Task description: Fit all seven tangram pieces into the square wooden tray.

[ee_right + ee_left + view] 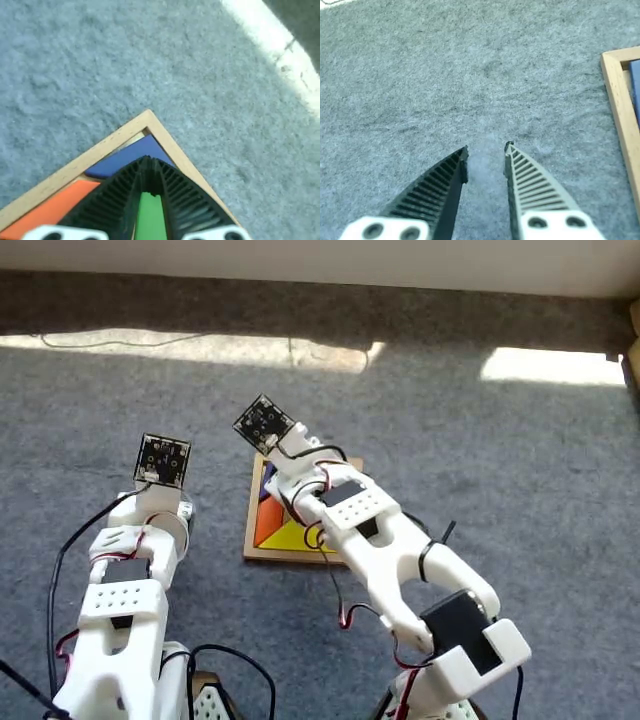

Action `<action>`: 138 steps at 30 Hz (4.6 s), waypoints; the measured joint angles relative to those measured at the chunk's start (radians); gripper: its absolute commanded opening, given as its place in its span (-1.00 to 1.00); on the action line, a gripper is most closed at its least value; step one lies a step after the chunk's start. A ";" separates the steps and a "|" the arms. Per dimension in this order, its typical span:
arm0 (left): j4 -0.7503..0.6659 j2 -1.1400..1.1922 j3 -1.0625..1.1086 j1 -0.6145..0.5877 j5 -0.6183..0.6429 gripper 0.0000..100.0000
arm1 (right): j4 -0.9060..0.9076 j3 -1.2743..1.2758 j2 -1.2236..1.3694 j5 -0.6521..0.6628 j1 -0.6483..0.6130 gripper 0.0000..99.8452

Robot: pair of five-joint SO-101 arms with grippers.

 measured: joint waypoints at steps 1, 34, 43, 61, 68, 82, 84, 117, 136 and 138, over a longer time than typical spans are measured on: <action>0.000 0.000 0.000 0.000 0.000 -0.73 | -0.003 0.000 0.025 0.000 0.000 -0.99; 0.000 0.000 0.000 0.000 0.000 -0.73 | 0.000 0.434 -0.591 0.000 0.011 -0.99; 0.000 -0.026 0.005 0.000 0.000 -0.73 | 0.000 0.638 -0.954 0.000 0.106 -0.99; 0.279 -0.904 0.275 0.005 0.000 -0.73 | 0.002 1.037 -1.591 0.000 0.152 -0.99; 0.419 -0.973 0.275 0.046 0.000 -0.73 | 0.020 1.051 -1.800 0.003 0.264 -0.99; 0.439 -0.973 0.276 0.103 0.000 -0.73 | 0.485 1.049 -1.869 0.003 0.468 -0.98; 0.440 -0.973 0.276 0.104 0.000 -0.73 | 0.565 1.049 -1.869 0.003 0.483 -0.98; 0.736 -0.973 0.276 0.276 0.000 -0.73 | 1.000 1.049 -1.870 -0.345 0.605 -0.99; 1.013 -0.973 0.276 0.074 0.000 -0.73 | 1.030 1.049 -1.870 -0.259 0.609 -0.99; 1.013 -0.973 0.276 0.074 0.000 -0.73 | 1.030 1.049 -1.873 -0.259 0.609 -0.99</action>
